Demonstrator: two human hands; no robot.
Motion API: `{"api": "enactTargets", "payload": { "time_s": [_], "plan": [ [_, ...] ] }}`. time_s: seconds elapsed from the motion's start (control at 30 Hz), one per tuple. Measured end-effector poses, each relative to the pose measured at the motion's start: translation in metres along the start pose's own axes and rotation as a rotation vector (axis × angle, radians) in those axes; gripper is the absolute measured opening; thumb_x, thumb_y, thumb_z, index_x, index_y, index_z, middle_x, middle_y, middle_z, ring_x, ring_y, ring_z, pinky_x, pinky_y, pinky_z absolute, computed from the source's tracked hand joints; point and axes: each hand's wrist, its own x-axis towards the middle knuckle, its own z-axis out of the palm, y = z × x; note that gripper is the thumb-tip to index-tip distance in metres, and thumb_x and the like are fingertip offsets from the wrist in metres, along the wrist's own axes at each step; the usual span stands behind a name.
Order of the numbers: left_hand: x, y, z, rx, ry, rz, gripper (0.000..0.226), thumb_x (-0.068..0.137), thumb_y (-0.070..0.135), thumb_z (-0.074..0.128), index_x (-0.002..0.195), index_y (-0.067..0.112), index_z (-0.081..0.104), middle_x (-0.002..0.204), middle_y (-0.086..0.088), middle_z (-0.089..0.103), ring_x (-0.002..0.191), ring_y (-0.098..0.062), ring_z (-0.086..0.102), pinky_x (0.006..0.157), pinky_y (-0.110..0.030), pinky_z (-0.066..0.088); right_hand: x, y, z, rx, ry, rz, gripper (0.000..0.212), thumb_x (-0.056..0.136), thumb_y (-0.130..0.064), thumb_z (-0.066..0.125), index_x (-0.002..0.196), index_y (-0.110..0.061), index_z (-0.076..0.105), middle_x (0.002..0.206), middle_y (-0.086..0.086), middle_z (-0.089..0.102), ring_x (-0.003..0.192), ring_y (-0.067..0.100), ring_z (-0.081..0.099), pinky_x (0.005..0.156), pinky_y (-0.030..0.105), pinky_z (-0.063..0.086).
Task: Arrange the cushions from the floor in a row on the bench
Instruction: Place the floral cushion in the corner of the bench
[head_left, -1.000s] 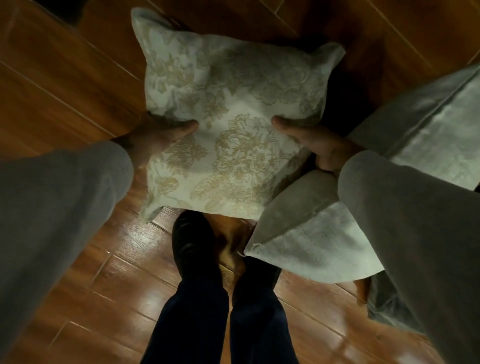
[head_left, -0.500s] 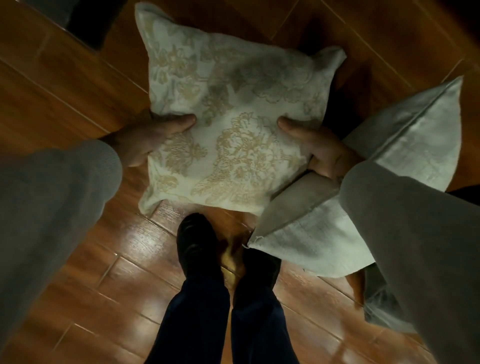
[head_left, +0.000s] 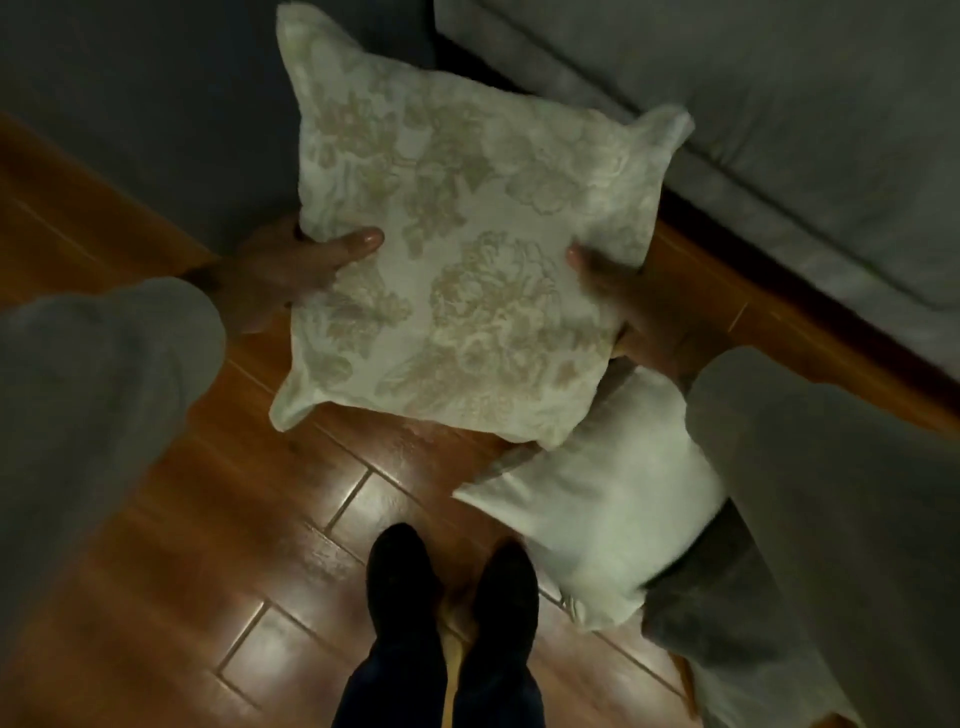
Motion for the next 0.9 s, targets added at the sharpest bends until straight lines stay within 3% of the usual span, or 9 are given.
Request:
{"api": "enactTargets", "payload": {
  "time_s": [0.13, 0.23, 0.3, 0.4, 0.5, 0.57, 0.63, 0.7, 0.9],
  "plan": [
    [-0.047, 0.076, -0.017, -0.088, -0.003, 0.107, 0.062, 0.055, 0.071, 0.08, 0.11, 0.047, 0.065, 0.106, 0.019, 0.073, 0.093, -0.007, 0.071, 0.073, -0.03, 0.058, -0.052, -0.089, -0.022, -0.01, 0.0, -0.014, 0.072, 0.081, -0.046, 0.08, 0.145, -0.034, 0.049, 0.137, -0.007, 0.064, 0.123, 0.021, 0.063, 0.095, 0.05, 0.055],
    [-0.09, 0.138, -0.021, -0.159, -0.062, 0.175, 0.079, 0.056, 0.071, 0.081, 0.125, 0.041, 0.059, 0.102, 0.019, 0.075, 0.083, -0.005, 0.074, 0.055, -0.021, 0.057, -0.099, -0.155, -0.042, -0.011, 0.087, -0.058, 0.074, 0.077, -0.048, 0.082, 0.142, -0.033, 0.051, 0.127, -0.006, 0.069, 0.106, 0.018, 0.071, 0.068, 0.035, 0.063],
    [-0.12, 0.179, -0.023, -0.164, -0.117, 0.236, 0.082, 0.061, 0.07, 0.078, 0.134, 0.042, 0.052, 0.118, 0.018, 0.07, 0.097, -0.004, 0.071, 0.069, -0.023, 0.059, -0.129, -0.196, -0.055, -0.017, 0.135, -0.09, 0.077, 0.076, -0.05, 0.081, 0.144, -0.033, 0.049, 0.125, -0.009, 0.067, 0.1, 0.012, 0.068, 0.057, 0.026, 0.059],
    [-0.167, 0.248, -0.03, -0.15, -0.166, 0.314, 0.083, 0.069, 0.065, 0.074, 0.142, 0.038, 0.045, 0.133, 0.014, 0.061, 0.118, -0.011, 0.061, 0.098, -0.036, 0.049, -0.178, -0.256, -0.077, -0.015, 0.181, -0.168, 0.072, 0.076, -0.05, 0.082, 0.14, -0.031, 0.053, 0.125, -0.006, 0.069, 0.104, 0.016, 0.069, 0.063, 0.031, 0.058],
    [-0.208, 0.303, -0.036, -0.152, -0.123, 0.393, 0.071, 0.07, 0.061, 0.074, 0.134, 0.037, 0.053, 0.117, 0.013, 0.07, 0.104, -0.011, 0.069, 0.079, -0.027, 0.055, -0.22, -0.307, -0.093, 0.008, 0.184, -0.256, 0.061, 0.074, -0.045, 0.084, 0.129, -0.031, 0.062, 0.122, -0.003, 0.073, 0.097, 0.017, 0.074, 0.064, 0.034, 0.062],
    [-0.231, 0.33, -0.041, -0.169, -0.113, 0.445, 0.066, 0.066, 0.063, 0.077, 0.125, 0.04, 0.059, 0.108, 0.016, 0.074, 0.099, -0.011, 0.071, 0.073, -0.024, 0.056, -0.243, -0.336, -0.1, 0.046, 0.213, -0.272, 0.075, 0.067, -0.045, 0.088, 0.133, -0.027, 0.057, 0.125, -0.002, 0.07, 0.1, 0.021, 0.073, 0.076, 0.042, 0.062],
    [-0.259, 0.359, -0.048, -0.202, -0.095, 0.49, 0.072, 0.062, 0.064, 0.081, 0.127, 0.041, 0.058, 0.114, 0.017, 0.072, 0.103, -0.01, 0.07, 0.085, -0.032, 0.056, -0.268, -0.368, -0.107, 0.069, 0.227, -0.321, 0.091, 0.064, -0.044, 0.09, 0.142, -0.023, 0.048, 0.128, -0.002, 0.067, 0.109, 0.023, 0.069, 0.09, 0.049, 0.059],
    [-0.279, 0.382, -0.056, -0.253, -0.1, 0.517, 0.074, 0.063, 0.061, 0.083, 0.13, 0.04, 0.058, 0.119, 0.015, 0.07, 0.108, -0.012, 0.068, 0.096, -0.04, 0.052, -0.288, -0.393, -0.11, 0.087, 0.226, -0.371, 0.096, 0.059, -0.046, 0.092, 0.14, -0.028, 0.045, 0.123, -0.005, 0.067, 0.108, 0.019, 0.068, 0.09, 0.046, 0.058],
    [-0.33, 0.431, -0.085, -0.194, -0.081, 0.639, 0.065, 0.07, 0.058, 0.078, 0.127, 0.03, 0.062, 0.118, 0.007, 0.072, 0.105, -0.015, 0.07, 0.099, -0.044, 0.051, -0.337, -0.45, -0.104, 0.046, 0.232, -0.457, 0.101, 0.064, -0.051, 0.09, 0.147, -0.025, 0.041, 0.132, -0.003, 0.065, 0.111, 0.019, 0.069, 0.088, 0.046, 0.06]
  ]
}}
